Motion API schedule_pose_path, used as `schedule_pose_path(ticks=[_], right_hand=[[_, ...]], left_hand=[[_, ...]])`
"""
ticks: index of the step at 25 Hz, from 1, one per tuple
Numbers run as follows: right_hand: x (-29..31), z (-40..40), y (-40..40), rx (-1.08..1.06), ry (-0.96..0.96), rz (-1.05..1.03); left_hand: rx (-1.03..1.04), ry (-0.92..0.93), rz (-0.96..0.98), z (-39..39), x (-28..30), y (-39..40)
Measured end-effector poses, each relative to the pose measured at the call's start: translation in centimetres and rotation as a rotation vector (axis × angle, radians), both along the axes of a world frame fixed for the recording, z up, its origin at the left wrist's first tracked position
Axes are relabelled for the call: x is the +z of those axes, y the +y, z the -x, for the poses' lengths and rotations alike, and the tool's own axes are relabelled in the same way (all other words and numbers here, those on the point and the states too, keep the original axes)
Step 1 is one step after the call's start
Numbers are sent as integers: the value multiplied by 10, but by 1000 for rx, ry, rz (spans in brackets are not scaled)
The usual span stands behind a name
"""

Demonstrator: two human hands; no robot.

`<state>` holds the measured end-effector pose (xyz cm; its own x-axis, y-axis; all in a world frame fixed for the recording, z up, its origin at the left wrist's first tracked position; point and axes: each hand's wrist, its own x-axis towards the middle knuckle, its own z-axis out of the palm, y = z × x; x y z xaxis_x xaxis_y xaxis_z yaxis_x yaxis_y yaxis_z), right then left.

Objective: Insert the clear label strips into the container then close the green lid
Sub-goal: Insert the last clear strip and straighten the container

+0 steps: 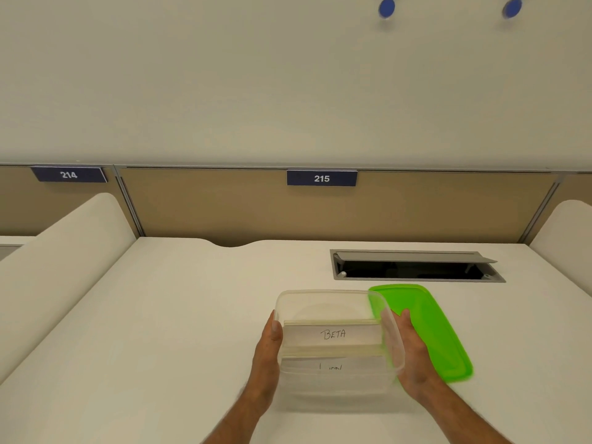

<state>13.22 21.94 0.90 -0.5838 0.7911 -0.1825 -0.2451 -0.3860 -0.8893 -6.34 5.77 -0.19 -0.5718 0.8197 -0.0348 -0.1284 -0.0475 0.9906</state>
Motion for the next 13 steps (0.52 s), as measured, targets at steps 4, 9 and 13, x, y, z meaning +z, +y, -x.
schedule_pose_path(ticks=[4, 9, 13], right_hand=[[5, -10, -22, -14, 5, -42], [8, -24, -52, -3, 21, -57], [7, -35, -73, 6, 30, -44]], left_hand=[[1, 13, -14, -10, 7, -20], [-11, 28, -11, -23, 8, -49], [-14, 27, -15, -33, 6, -71]])
